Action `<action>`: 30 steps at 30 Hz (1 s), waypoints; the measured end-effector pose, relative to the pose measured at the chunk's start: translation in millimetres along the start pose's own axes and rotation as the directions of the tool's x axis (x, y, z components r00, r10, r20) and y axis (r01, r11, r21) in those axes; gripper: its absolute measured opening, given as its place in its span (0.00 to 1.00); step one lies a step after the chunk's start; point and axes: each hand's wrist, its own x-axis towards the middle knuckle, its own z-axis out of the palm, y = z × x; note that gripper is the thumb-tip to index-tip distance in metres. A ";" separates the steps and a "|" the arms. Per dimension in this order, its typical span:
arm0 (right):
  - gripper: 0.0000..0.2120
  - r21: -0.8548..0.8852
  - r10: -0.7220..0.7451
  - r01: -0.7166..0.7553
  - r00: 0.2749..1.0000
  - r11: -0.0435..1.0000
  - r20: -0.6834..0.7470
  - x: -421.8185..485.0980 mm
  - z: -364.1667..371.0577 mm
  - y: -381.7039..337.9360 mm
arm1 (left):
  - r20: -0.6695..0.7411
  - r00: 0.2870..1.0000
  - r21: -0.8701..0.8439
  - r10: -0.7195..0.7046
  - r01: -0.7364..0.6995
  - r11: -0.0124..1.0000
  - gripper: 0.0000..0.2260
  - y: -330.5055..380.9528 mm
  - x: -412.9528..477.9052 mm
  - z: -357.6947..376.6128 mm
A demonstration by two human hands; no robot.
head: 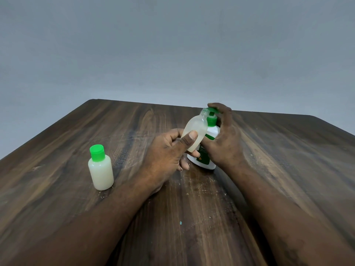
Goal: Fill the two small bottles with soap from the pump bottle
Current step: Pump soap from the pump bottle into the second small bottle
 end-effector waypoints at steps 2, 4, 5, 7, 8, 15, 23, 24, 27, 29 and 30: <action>0.36 -0.002 0.003 -0.004 1.000 1.000 -0.002 -0.1 -0.2 -0.4 | 0.007 1.000 0.005 -0.003 0.003 1.000 0.17 -0.3 -0.3 0.3; 0.39 0.007 0.009 -0.009 1.000 1.000 -0.002 -0.3 0.0 -0.5 | 0.007 1.000 -0.002 0.002 -0.002 1.000 0.18 0.9 0.0 1.8; 0.41 0.012 0.011 -0.011 1.000 1.000 0.001 -0.5 0.0 -0.5 | 0.007 1.000 -0.005 0.005 -0.005 1.000 0.18 1.8 0.2 2.8; 0.42 0.009 0.006 -0.006 1.000 1.000 0.007 -0.8 -0.1 -0.2 | 0.009 1.000 -0.007 0.009 -0.009 1.000 0.19 2.7 0.2 4.0; 0.42 0.007 0.004 -0.004 1.000 1.000 0.009 -0.7 -0.4 -0.1 | 0.010 1.000 -0.008 0.010 -0.010 1.000 0.18 2.7 0.2 4.2; 0.37 -0.001 0.014 -0.014 1.000 1.000 -0.001 1.0 -0.8 -1.8 | 0.017 1.000 0.006 0.000 -0.001 1.000 0.19 -0.9 -0.2 1.9; 0.42 0.012 0.015 -0.015 1.000 1.000 0.016 -0.4 -0.5 -0.6 | 0.022 1.000 -0.009 0.008 -0.008 1.000 0.18 1.4 0.8 4.6; 0.42 0.015 0.012 -0.012 1.000 1.000 0.018 0.0 -0.8 -0.8 | 0.022 1.000 -0.012 0.009 -0.008 1.000 0.18 1.6 0.7 4.8; 0.39 0.027 0.022 -0.022 1.000 0.999 0.010 1.2 -0.7 0.6 | 0.014 1.000 -0.008 0.002 -0.002 1.000 0.18 1.1 0.3 4.2; 0.37 0.021 0.035 -0.035 0.999 0.999 0.000 0.8 -0.5 1.1 | 0.013 1.000 -0.001 -0.006 0.006 1.000 0.19 0.4 -0.4 3.2; 0.37 0.020 0.038 -0.038 0.999 0.999 -0.001 0.4 -0.5 0.8 | 0.015 1.000 0.003 -0.009 0.009 1.000 0.19 0.4 -0.7 2.4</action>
